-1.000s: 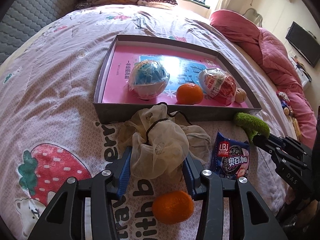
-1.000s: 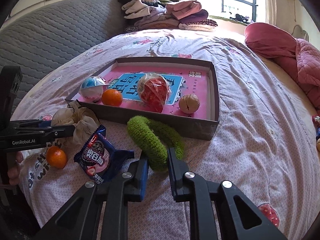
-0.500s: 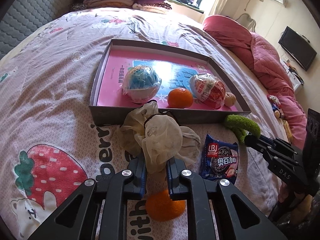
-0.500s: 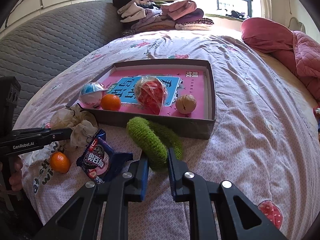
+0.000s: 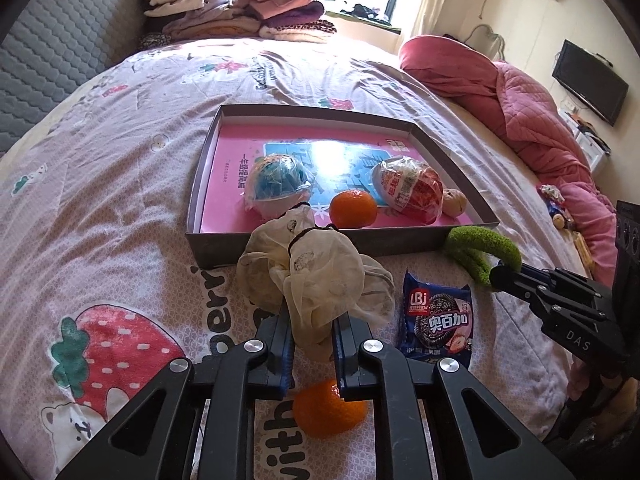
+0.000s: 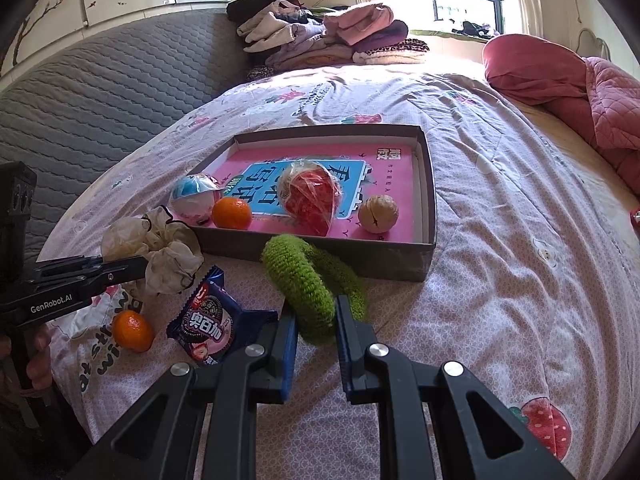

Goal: Organize objects
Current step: 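Lift the scrunchie in left tool while right tool lifts the green ring toward the box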

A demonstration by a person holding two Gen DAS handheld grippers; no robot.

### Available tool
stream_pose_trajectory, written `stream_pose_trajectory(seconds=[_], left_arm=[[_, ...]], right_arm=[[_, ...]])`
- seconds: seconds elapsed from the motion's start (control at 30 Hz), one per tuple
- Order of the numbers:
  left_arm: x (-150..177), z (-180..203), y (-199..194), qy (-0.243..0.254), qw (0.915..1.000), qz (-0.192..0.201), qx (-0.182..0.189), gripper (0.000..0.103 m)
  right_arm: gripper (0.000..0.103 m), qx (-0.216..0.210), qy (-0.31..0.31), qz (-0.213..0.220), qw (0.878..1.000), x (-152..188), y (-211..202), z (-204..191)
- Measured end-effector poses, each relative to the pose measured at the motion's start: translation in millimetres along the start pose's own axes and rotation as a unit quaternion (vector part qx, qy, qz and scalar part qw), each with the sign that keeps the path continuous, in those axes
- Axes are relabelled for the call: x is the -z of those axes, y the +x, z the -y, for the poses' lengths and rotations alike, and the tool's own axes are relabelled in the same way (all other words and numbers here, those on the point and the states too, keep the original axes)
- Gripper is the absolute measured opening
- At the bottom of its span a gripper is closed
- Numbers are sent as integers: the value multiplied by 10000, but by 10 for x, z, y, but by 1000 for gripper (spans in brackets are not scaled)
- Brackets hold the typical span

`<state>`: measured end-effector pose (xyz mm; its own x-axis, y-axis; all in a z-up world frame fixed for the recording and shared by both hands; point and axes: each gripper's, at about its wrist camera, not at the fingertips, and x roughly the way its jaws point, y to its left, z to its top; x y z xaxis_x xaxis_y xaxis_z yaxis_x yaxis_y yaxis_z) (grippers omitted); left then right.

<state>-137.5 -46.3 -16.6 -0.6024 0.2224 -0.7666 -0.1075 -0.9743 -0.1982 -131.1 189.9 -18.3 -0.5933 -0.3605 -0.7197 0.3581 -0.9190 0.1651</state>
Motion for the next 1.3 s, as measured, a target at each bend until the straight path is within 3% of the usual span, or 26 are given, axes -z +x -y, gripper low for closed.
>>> stream_pose_trajectory(seconds=[0.83,1.3], left_arm=[[3,379,-390,221,9992,336,-27,16],[-113,464,-490,235,9983,538,-37,16]], right_arm=[[16,-352,-125,460,9982,-91,-353,-244],[15,-278,-246,873,9955,-278,-552,-341]])
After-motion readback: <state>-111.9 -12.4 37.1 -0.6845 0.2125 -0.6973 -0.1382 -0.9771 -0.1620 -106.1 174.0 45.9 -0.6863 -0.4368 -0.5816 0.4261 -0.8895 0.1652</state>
